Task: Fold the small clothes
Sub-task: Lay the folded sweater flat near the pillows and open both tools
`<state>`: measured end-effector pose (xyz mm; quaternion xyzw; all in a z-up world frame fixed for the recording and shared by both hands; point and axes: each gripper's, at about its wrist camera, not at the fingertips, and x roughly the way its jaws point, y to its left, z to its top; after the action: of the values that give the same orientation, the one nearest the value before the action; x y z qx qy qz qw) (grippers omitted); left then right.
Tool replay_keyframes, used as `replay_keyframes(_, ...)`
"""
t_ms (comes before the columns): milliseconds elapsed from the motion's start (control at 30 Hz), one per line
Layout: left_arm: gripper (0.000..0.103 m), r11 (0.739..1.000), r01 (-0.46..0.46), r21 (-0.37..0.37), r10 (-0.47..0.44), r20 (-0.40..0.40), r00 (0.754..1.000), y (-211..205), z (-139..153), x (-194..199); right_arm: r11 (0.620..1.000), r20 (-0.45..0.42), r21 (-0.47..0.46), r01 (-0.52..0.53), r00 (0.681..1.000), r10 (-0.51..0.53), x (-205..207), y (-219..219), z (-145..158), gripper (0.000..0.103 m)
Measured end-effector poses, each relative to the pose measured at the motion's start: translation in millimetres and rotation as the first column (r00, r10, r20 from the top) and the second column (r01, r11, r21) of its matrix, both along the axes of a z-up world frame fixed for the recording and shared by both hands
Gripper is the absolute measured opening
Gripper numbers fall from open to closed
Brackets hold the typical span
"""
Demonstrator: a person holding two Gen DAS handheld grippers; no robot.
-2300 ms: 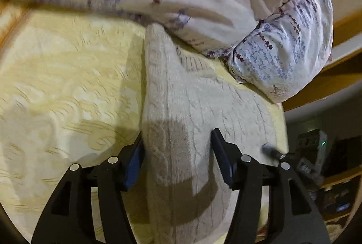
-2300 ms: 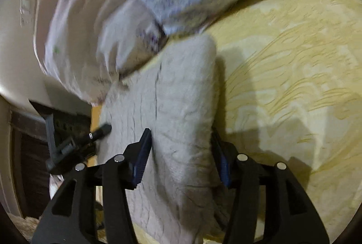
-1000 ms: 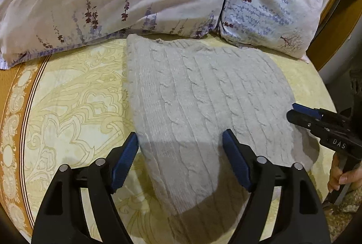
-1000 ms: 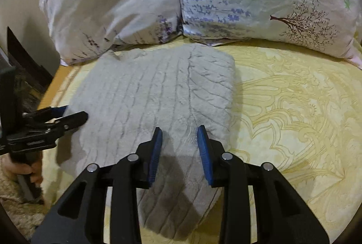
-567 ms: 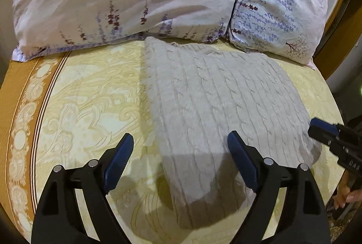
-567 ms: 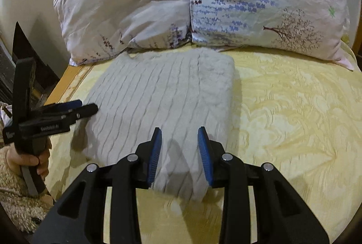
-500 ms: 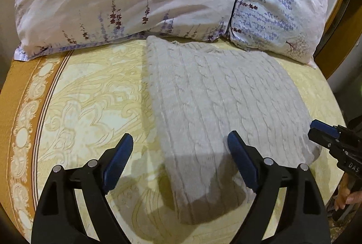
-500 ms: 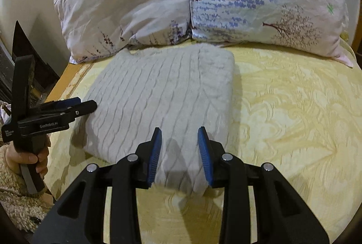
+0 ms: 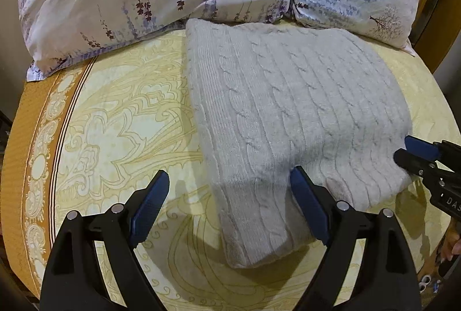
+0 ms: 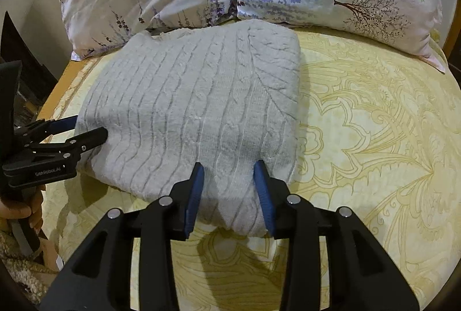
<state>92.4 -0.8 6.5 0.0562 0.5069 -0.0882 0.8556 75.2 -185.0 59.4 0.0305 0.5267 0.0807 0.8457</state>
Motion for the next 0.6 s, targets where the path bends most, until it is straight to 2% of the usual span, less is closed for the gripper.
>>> replay_keyframes(267,0.098,1.000,-0.017,0.025,0.017,-0.001,1.000,-2.3,-4.9,4.6,0.999,-0.003,0.039,0.031,1.000,-0.031,3.3,-4.0,-3.7,0.041)
replay_keyframes(367,0.099,1.000,-0.024,-0.009,0.024,-0.011,1.000,3.9,-1.9,6.8,0.997,-0.012,0.070,0.039,0.999,-0.038,4.1,-4.7,2.1,0.051)
replay_keyframes(400,0.099,0.999,-0.033,-0.032,0.033,-0.012,0.999,8.1,1.0,5.8,0.996,-0.005,0.078,0.052,0.999,-0.052,2.4,-5.6,7.1,0.057)
replay_keyframes(433,0.099,0.997,-0.045,-0.059,0.044,-0.007,0.999,13.9,5.1,3.9,0.995,0.010,0.072,0.071,0.997,-0.072,-0.4,-6.7,12.4,0.068)
replay_keyframes(500,0.099,0.994,-0.071,-0.088,0.073,0.011,0.997,26.0,12.3,-0.9,0.993,0.066,0.030,0.113,0.991,-0.115,-7.7,-11.1,25.9,0.083)
replay_keyframes(600,0.102,0.989,-0.126,-0.080,0.128,0.022,0.991,46.9,19.2,-10.5,0.987,0.118,-0.038,0.159,0.981,-0.154,-13.8,-20.3,37.8,0.092)
